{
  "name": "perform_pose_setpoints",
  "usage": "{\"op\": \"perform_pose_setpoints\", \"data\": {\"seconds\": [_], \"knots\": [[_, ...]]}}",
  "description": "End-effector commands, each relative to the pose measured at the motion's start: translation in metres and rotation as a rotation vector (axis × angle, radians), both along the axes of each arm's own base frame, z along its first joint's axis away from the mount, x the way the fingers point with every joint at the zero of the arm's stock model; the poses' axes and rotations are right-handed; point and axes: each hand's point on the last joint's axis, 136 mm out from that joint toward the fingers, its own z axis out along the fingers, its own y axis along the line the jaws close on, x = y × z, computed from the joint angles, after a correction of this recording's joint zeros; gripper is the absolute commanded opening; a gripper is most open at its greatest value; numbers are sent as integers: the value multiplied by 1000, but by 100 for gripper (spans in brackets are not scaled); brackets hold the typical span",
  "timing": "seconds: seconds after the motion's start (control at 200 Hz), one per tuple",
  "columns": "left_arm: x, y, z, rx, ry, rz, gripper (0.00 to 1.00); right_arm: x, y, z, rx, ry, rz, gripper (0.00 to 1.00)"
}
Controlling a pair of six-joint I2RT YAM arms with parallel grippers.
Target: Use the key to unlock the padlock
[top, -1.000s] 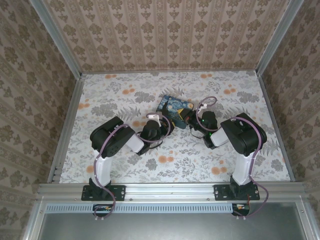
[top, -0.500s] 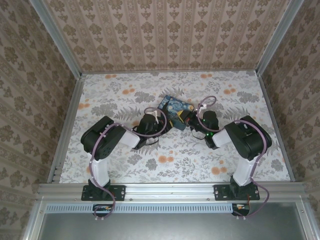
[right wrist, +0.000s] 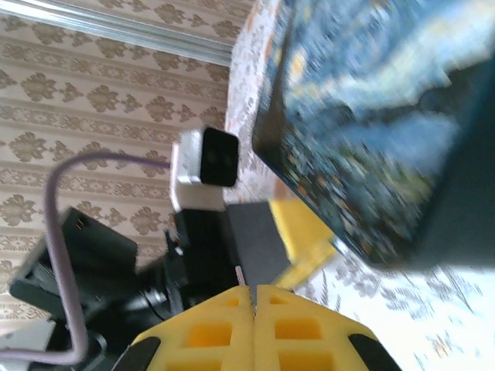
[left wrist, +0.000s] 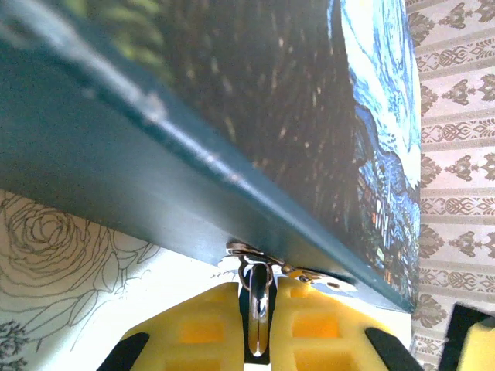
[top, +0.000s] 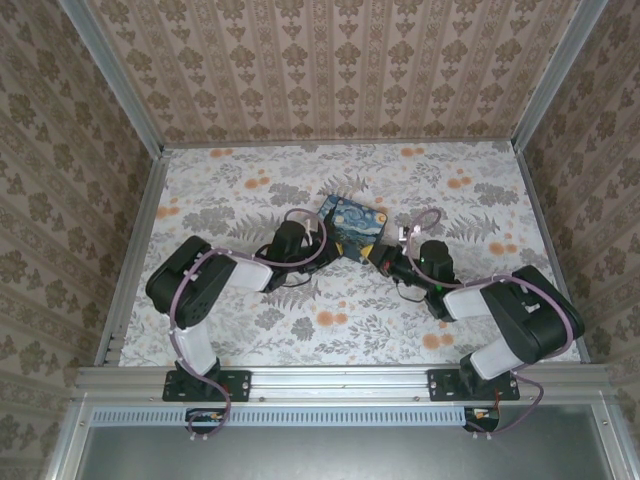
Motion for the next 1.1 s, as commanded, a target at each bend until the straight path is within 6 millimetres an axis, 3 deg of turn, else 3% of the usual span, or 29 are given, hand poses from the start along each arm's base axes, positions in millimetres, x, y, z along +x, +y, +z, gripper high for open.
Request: {"op": "perform_pose_setpoints", "data": {"seconds": [0.0, 0.255, 0.55, 0.845, 1.095], "knots": [[-3, -3, 21, -51, 11, -21, 0, -19, 2, -12, -39, 12, 23, 0], [-6, -7, 32, -119, 36, -38, 0, -37, 10, -35, -66, 80, -4, 0], [-7, -7, 37, -221, 75, 0, 0, -25, 16, -55, 47, 170, -110, 0], [-9, -4, 32, -215, 82, 17, 0, -15, 23, -42, 64, 134, -150, 0], [-9, -3, 29, -219, 91, 29, 0, -7, 20, -45, 79, 154, -206, 0]]}}
